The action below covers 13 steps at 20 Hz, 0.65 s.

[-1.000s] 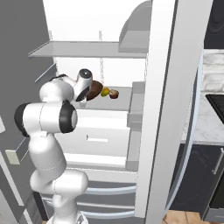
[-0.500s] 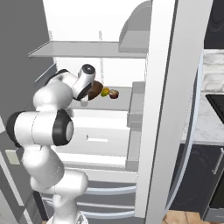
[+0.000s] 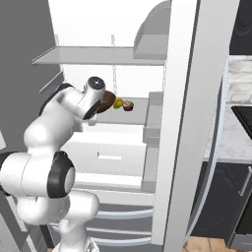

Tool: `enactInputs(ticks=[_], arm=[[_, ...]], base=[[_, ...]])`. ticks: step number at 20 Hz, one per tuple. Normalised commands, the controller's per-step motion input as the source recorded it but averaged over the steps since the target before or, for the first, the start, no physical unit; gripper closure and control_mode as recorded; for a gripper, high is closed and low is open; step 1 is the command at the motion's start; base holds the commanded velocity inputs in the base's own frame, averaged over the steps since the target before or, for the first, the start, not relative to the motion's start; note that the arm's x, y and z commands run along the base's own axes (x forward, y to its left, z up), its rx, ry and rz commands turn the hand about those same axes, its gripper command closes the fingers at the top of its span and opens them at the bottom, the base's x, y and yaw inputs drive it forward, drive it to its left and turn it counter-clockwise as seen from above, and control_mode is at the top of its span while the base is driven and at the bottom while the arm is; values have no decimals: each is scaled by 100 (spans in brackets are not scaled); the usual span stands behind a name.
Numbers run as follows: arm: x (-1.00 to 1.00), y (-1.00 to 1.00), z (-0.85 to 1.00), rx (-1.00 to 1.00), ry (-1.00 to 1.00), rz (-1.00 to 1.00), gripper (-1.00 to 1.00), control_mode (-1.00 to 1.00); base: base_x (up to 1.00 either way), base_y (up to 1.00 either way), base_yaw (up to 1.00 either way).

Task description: Pick the chicken drumstick and garlic from their plates and place them in the bowl. Then put the bowl in the fridge.

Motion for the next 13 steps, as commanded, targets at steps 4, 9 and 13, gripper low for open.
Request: enactInputs(ticks=[4,9,13], arm=[[-78,0,0,0,-7,-5,-100,-100],[-75,0,0,0,-2,-14,-100,-100],[-73,-2,0,0,0,-22,-100,-100]], base=[[0,0,0],[0,0,0],[0,0,0]])
